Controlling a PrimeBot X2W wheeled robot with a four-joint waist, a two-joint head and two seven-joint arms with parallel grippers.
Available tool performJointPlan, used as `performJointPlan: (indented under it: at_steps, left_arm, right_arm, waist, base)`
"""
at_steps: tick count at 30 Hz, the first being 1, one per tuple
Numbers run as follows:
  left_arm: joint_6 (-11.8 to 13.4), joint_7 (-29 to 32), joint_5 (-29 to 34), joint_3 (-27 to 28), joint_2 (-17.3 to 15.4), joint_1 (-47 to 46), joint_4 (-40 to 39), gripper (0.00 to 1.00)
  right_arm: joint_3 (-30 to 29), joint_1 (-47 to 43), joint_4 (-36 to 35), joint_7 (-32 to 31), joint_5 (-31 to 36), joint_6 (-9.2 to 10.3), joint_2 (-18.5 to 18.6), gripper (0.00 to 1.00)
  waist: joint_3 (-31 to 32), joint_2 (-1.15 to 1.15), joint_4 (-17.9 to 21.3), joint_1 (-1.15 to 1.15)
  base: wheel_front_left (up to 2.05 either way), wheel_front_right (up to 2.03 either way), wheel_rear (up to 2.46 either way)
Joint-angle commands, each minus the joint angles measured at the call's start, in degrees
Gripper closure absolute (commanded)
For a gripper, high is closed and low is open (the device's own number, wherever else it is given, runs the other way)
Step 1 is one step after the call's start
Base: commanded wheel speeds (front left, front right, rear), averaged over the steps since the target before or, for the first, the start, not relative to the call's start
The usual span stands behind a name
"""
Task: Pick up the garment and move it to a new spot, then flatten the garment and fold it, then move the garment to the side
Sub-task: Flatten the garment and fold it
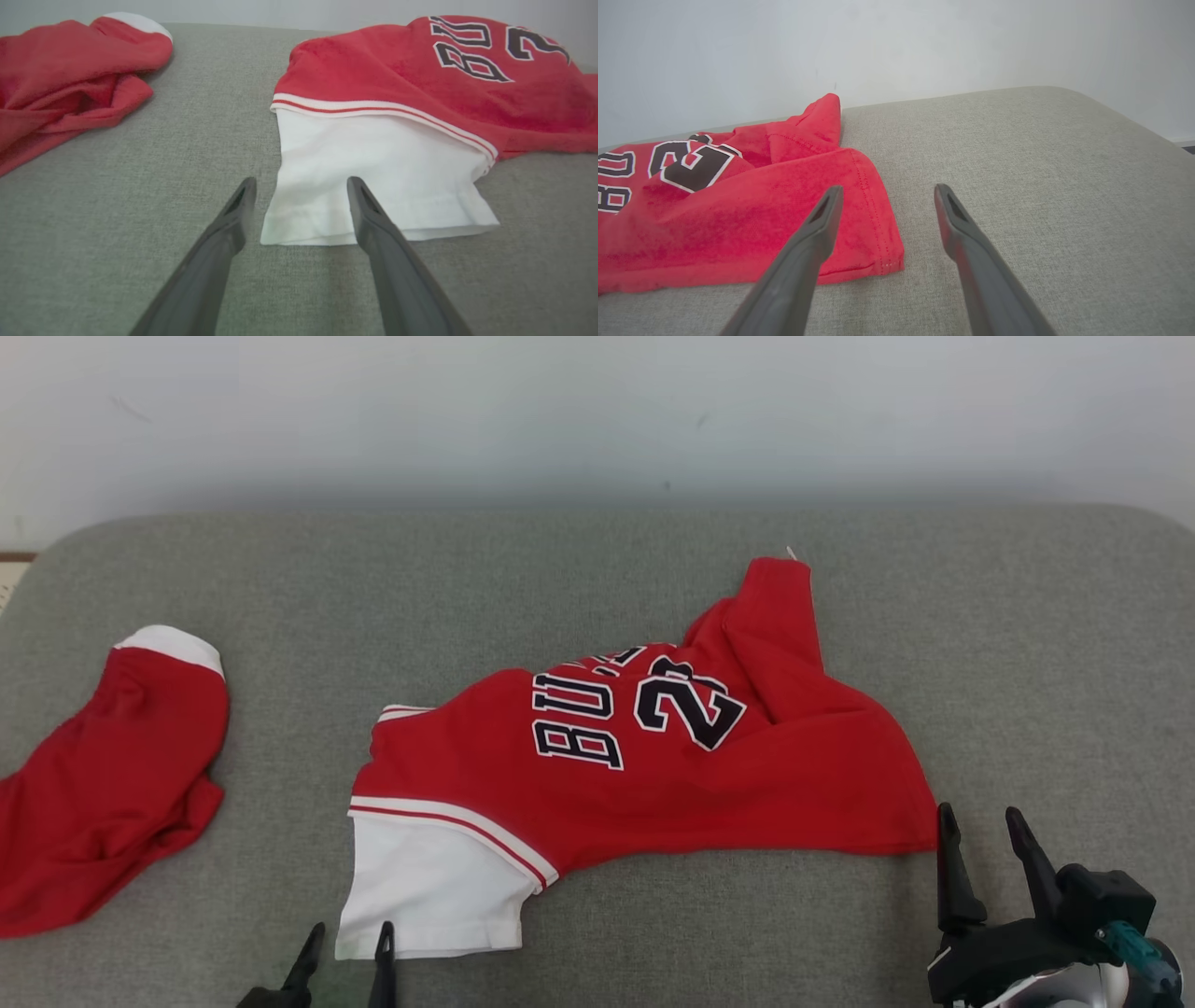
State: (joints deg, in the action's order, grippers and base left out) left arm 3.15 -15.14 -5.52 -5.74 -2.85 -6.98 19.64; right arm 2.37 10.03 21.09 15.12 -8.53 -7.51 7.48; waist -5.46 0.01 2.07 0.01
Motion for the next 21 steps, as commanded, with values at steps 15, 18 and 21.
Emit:
performJointPlan:
  at_steps: [15, 18, 21]
  left_arm:
    - [-1.57, 0.01, -4.33, 1.35, -0.04, -2.93, 7.20, 0.00]
    - [-1.62, 0.01, -4.60, 1.50, -0.04, -3.34, 7.13, 0.00]
    - [-2.60, 0.01, -4.44, 1.74, -0.04, -3.62, 6.55, 0.00]
  right_arm:
    - [-0.11, 0.97, -0.60, 0.03, -0.28, 0.04, 1.12, 0.00]
    - [0.02, 1.24, -0.43, 0.02, -0.44, 0.04, 1.17, 0.00]
    - [0.26, 1.65, -0.33, 0.03, -0.70, 0.04, 1.31, 0.00]
  waist:
    - [-3.47, -0.01, 1.46, -0.01]
    - [-3.66, -0.01, 1.41, -0.01]
    - [-3.91, -0.01, 1.40, -0.01]
  base:
    - [0.00, 0.00, 0.00]
    - [0.00, 0.00, 0.00]
    - [0.00, 0.00, 0.00]
